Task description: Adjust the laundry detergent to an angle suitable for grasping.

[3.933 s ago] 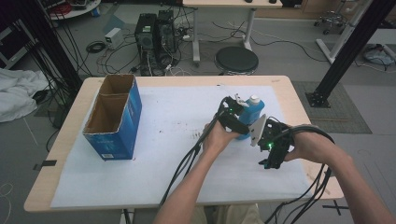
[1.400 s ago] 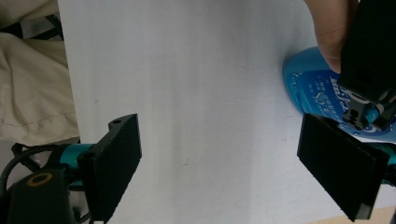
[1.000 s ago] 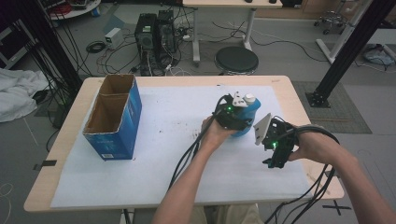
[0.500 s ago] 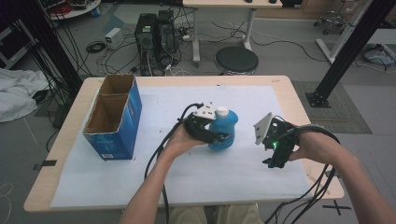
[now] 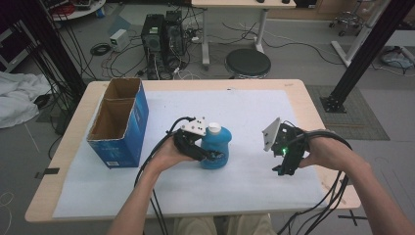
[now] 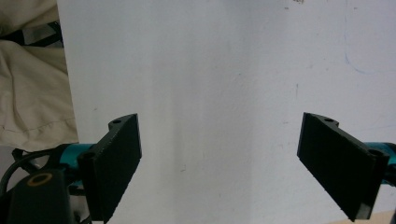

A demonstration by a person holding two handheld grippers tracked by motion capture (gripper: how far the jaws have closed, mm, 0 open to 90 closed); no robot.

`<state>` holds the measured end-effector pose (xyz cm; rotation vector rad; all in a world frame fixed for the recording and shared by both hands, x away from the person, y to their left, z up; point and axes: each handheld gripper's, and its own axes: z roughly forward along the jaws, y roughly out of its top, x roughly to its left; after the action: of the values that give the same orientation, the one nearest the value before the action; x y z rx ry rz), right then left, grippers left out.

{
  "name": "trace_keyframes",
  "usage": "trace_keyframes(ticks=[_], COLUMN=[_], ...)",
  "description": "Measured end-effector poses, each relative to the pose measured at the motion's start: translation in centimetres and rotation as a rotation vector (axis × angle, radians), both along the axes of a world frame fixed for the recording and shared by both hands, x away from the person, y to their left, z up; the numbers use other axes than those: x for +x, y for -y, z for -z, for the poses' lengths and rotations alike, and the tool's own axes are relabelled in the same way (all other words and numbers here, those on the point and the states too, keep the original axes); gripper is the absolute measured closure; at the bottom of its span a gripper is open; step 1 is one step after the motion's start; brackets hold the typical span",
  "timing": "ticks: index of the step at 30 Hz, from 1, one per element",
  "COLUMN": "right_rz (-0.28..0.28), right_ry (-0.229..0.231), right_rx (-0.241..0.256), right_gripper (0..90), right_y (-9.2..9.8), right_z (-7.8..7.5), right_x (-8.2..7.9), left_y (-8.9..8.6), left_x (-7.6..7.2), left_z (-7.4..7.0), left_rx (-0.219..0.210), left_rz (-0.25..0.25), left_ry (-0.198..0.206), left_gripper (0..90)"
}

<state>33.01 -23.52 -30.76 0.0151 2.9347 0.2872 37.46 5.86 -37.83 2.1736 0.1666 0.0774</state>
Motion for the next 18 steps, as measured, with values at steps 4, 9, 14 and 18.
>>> trace_keyframes(ticks=[4,9,14,18], right_rz=[-0.016,-0.017,-0.019,-0.018], right_ry=[0.002,-0.001,-0.003,-0.003], right_rx=[-0.005,-0.008,-0.013,-0.011], right_gripper=[12.8,12.8,12.8,12.8], right_y=[-0.16,-0.27,-0.43,-0.52], right_z=[0.09,0.25,0.34,0.39], right_x=[0.22,0.27,0.29,0.27], left_y=[-0.02,-0.39,-0.52,-0.51], left_x=[0.03,0.13,0.15,0.16], left_z=[0.44,0.77,0.98,1.02], left_rx=[0.013,-0.010,-0.025,-0.022], left_rz=[-0.002,0.001,0.004,0.009], left_ry=[0.000,-0.002,-0.006,-0.003], left_gripper=[46.6,46.0,45.1,44.6])
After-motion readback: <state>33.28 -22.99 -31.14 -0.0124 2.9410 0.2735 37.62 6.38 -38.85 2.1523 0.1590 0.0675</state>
